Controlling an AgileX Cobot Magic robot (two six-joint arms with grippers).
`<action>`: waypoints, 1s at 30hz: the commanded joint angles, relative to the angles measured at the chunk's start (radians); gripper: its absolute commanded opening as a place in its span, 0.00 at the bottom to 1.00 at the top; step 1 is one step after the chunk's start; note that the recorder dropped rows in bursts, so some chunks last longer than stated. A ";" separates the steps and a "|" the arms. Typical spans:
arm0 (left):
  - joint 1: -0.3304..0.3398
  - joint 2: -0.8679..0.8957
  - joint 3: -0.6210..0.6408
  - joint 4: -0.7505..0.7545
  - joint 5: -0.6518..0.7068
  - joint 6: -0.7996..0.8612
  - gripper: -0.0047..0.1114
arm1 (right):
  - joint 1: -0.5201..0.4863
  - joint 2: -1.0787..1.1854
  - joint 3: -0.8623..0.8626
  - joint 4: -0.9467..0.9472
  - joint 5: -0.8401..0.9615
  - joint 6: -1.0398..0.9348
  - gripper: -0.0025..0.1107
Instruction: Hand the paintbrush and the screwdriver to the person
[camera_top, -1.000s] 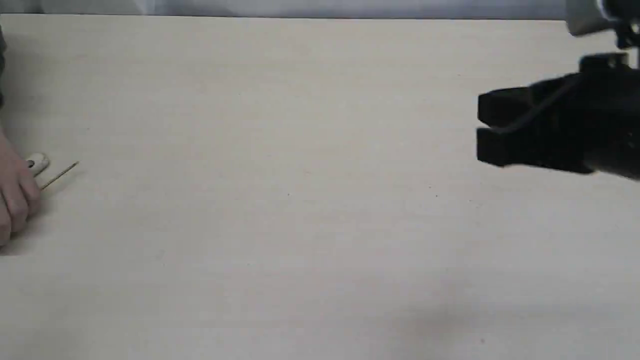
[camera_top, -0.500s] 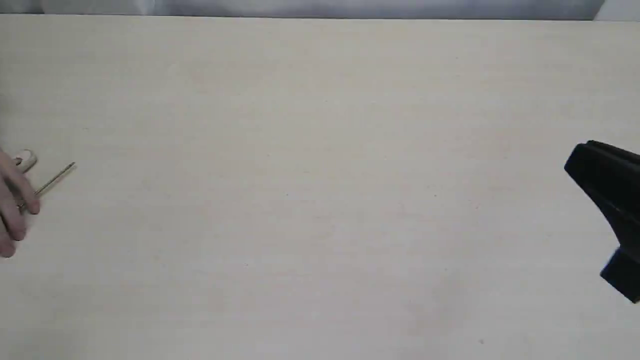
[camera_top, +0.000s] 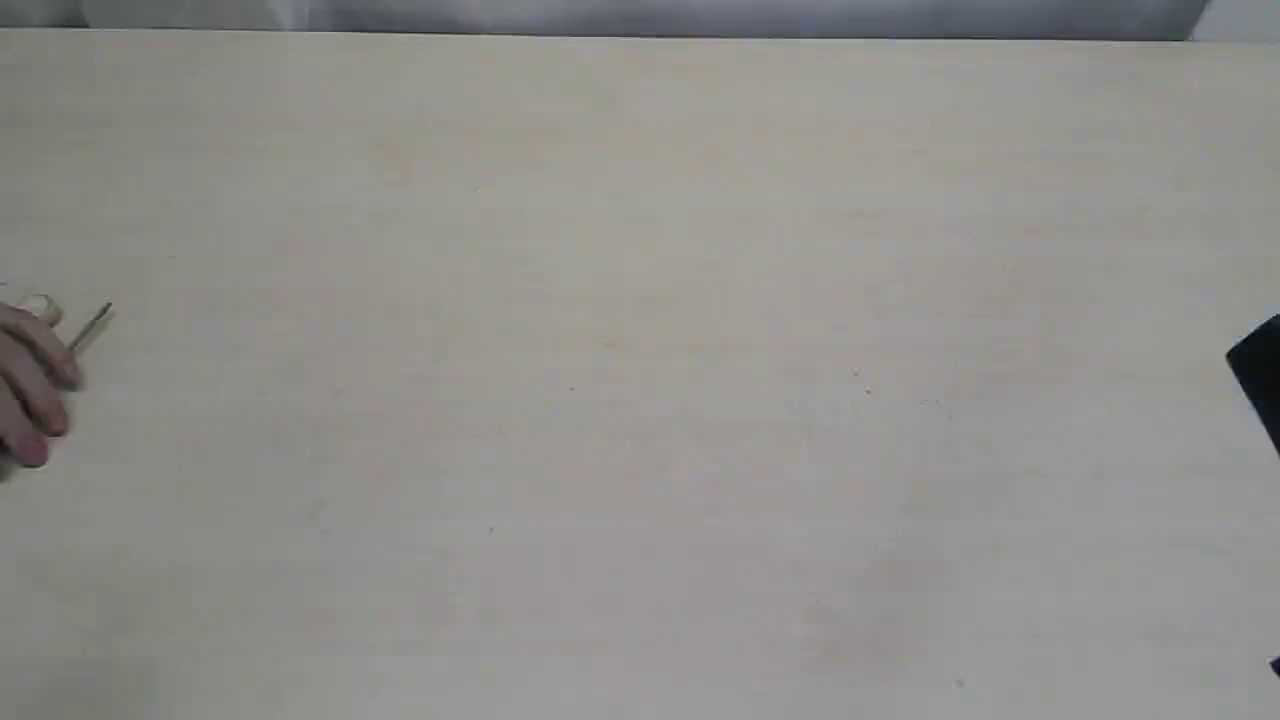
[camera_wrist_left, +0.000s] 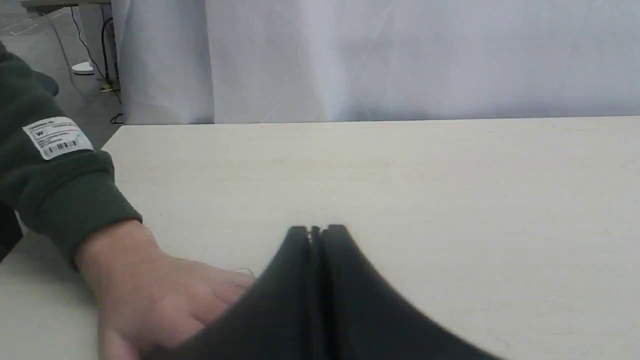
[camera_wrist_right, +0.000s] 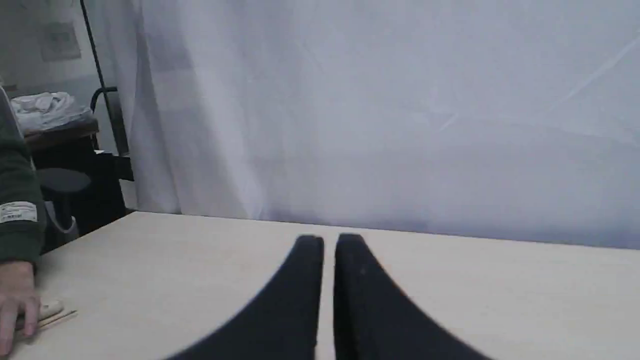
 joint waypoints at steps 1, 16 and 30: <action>-0.002 -0.002 0.002 -0.003 -0.002 -0.002 0.04 | 0.002 -0.052 0.006 -0.009 -0.013 -0.074 0.06; -0.002 -0.002 0.002 -0.003 -0.002 -0.002 0.04 | 0.002 -0.100 0.006 -0.009 -0.004 -0.237 0.06; -0.002 -0.002 0.002 -0.003 -0.004 -0.002 0.04 | 0.002 -0.100 0.006 0.029 0.227 -0.178 0.06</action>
